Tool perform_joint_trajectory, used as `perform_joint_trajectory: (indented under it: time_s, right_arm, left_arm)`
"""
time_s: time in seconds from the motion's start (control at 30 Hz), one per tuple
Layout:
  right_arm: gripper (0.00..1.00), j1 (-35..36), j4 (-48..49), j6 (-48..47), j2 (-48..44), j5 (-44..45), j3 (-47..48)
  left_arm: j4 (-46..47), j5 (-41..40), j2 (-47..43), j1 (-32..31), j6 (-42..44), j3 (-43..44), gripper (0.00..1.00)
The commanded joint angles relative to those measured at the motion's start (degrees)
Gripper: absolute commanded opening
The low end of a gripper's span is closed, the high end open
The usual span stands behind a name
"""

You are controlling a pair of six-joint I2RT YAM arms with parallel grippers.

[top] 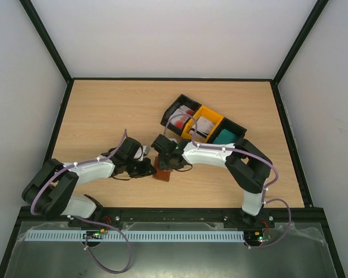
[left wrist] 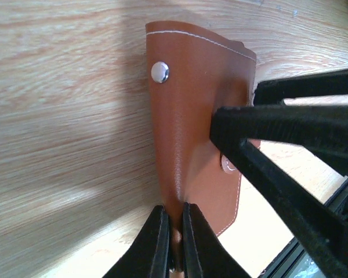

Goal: Put the credit cards into the card holder
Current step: Open the card holder at the center of the board.

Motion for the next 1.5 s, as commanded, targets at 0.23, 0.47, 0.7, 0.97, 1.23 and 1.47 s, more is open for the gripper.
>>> perform_joint_trajectory:
  time_s: [0.23, 0.47, 0.7, 0.97, 1.23, 1.47]
  right_arm:
    - [0.47, 2.69, -8.04, -3.13, -1.02, 3.73, -2.03]
    - [0.38, 2.76, -15.42, -3.64, -1.69, 12.17, -2.00]
    - [0.34, 2.61, -18.86, -1.64, -3.77, 19.16, -4.80]
    - [0.36, 2.59, -13.34, 0.00, -9.08, 15.80, -3.59]
    - [0.58, 2.28, 0.17, 1.68, -11.82, 4.81, -3.79]
    - [0.48, 2.27, 0.50, 6.77, -5.67, 7.07, -3.51]
  left_arm:
    - [-5.68, -2.99, -3.05, -0.07, -0.48, 3.15, 0.02]
    - [-11.59, -4.77, -5.68, 0.85, -0.28, 5.91, 0.02]
    - [-13.86, -5.30, -6.84, 1.91, 0.36, 7.30, 0.02]
    - [-13.91, -3.78, -7.10, 2.11, 1.26, 8.02, 0.02]
    - [-14.32, -2.39, -8.48, 2.08, 1.81, 8.16, 0.02]
    - [-14.56, -3.29, -8.49, 2.07, 1.47, 7.84, 0.02]
